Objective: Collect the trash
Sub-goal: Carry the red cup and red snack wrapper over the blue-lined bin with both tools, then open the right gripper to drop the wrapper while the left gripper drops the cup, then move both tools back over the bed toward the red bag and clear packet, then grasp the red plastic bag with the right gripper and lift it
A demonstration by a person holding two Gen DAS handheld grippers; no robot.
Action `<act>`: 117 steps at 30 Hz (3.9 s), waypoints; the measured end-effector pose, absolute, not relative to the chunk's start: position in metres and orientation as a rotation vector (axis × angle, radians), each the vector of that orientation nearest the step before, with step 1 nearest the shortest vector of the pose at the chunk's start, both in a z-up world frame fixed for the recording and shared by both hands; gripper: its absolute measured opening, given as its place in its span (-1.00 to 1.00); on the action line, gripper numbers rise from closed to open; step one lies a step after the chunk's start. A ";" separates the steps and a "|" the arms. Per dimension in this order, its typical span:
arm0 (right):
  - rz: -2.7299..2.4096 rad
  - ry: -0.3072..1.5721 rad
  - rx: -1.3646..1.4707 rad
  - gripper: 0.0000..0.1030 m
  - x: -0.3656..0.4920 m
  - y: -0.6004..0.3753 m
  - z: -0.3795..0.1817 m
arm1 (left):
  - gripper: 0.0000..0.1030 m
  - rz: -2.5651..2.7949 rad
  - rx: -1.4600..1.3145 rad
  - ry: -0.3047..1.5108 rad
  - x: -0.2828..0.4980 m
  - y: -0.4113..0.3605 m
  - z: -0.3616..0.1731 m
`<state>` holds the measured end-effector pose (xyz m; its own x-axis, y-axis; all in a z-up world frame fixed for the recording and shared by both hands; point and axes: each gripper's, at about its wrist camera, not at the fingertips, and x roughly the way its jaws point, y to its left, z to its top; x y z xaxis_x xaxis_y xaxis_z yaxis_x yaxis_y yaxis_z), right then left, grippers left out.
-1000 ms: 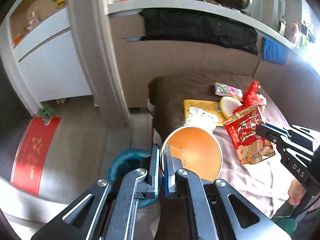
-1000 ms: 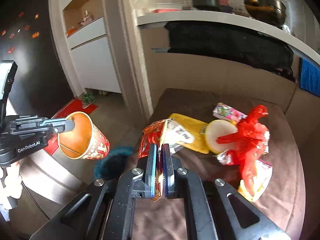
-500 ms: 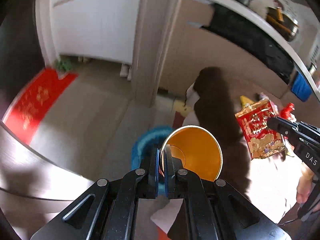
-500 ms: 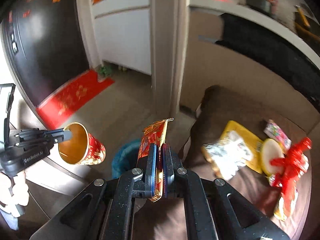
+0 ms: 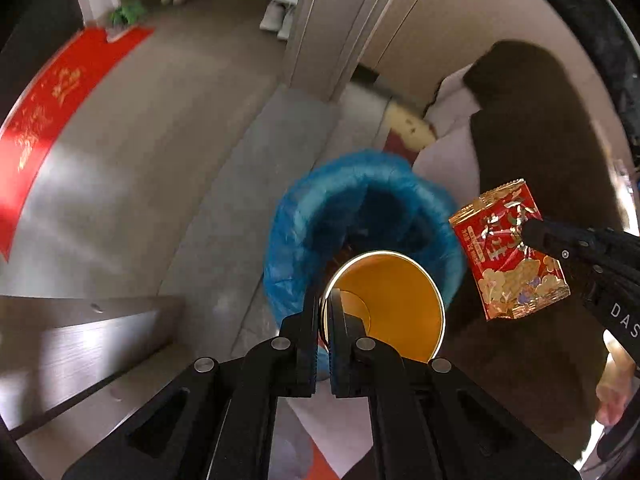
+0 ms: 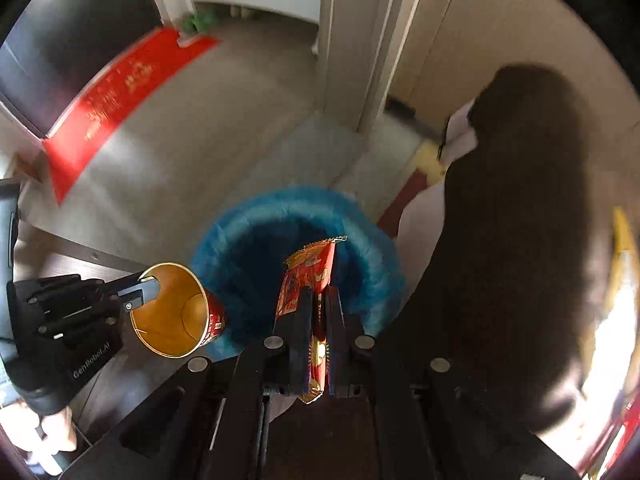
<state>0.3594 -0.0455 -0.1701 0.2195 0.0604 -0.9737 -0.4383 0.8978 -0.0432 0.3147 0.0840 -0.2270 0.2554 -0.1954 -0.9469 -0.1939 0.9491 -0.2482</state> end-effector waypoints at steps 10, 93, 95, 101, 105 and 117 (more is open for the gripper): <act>0.357 1.368 -0.253 -0.83 0.362 -0.053 -0.188 | -0.93 0.030 -0.319 1.296 0.319 0.078 -0.222; 0.121 0.887 -0.054 -0.48 0.272 -0.341 -0.061 | -0.88 -0.379 0.040 0.954 0.405 -0.185 -0.084; 0.127 0.887 -0.015 -0.44 0.284 -0.355 -0.060 | -0.88 -0.380 0.004 0.991 0.415 -0.185 -0.089; 0.223 0.955 0.119 -0.37 0.316 -0.365 -0.074 | -0.88 -0.403 0.046 1.008 0.408 -0.191 -0.104; 0.222 0.975 0.061 -0.37 0.320 -0.348 -0.086 | -0.88 -0.422 0.074 1.021 0.394 -0.196 -0.104; 0.142 0.880 -0.015 -0.37 0.280 -0.370 -0.054 | -0.87 -0.441 0.103 1.066 0.361 -0.206 -0.098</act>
<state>0.2800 -0.3700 -0.0536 0.6285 0.1178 -0.7689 -0.1298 0.9905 0.0457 0.3610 -0.2055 -0.0980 0.4061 -0.2996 -0.8633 0.3977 0.9085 -0.1282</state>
